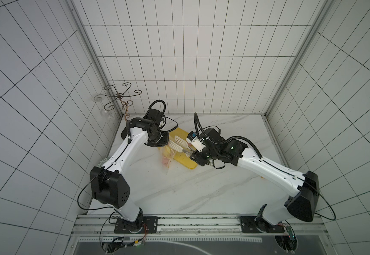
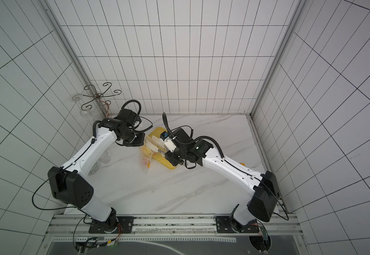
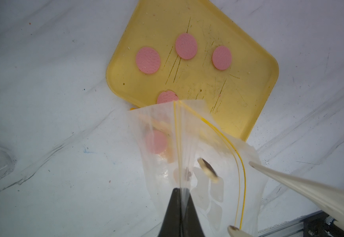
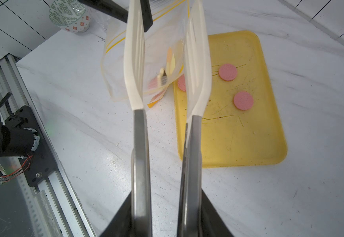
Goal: Put the cookies into a resealable bag to prevent moisture
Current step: Place the cookie in the ziploc bag, then pick up the cookie from the tray.
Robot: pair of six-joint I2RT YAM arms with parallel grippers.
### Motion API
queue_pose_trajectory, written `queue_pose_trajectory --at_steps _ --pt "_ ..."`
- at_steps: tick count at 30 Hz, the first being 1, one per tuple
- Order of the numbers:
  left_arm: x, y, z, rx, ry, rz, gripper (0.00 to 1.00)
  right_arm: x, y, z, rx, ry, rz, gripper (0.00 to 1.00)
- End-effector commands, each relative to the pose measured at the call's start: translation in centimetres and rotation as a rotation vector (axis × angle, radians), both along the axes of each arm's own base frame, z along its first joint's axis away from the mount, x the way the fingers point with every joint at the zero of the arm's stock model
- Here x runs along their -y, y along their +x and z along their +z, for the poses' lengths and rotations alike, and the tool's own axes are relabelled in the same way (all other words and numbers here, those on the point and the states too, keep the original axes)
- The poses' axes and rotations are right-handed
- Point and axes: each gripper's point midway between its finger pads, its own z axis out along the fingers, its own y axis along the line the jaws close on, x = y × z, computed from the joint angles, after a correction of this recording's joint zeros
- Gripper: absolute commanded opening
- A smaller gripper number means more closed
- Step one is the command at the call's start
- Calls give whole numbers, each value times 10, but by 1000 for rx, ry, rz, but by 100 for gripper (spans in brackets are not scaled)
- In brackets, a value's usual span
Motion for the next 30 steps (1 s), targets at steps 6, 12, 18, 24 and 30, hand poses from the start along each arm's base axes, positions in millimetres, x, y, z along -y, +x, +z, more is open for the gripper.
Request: queue_pose_trajectory --at_steps 6,12,18,24,30 --pt "-14 8 4 27 45 29 0 17 31 70 137 136 -97 44" --pt "-23 9 6 30 52 46 0 70 66 31 119 24 -223 44" --pt "-21 9 9 37 41 44 0 79 88 -35 81 -173 -238 47" --pt "-20 6 6 27 34 39 0 69 108 -71 43 -237 -239 48" --pt "-20 4 5 25 34 36 0 63 120 -102 7 -300 -228 50"
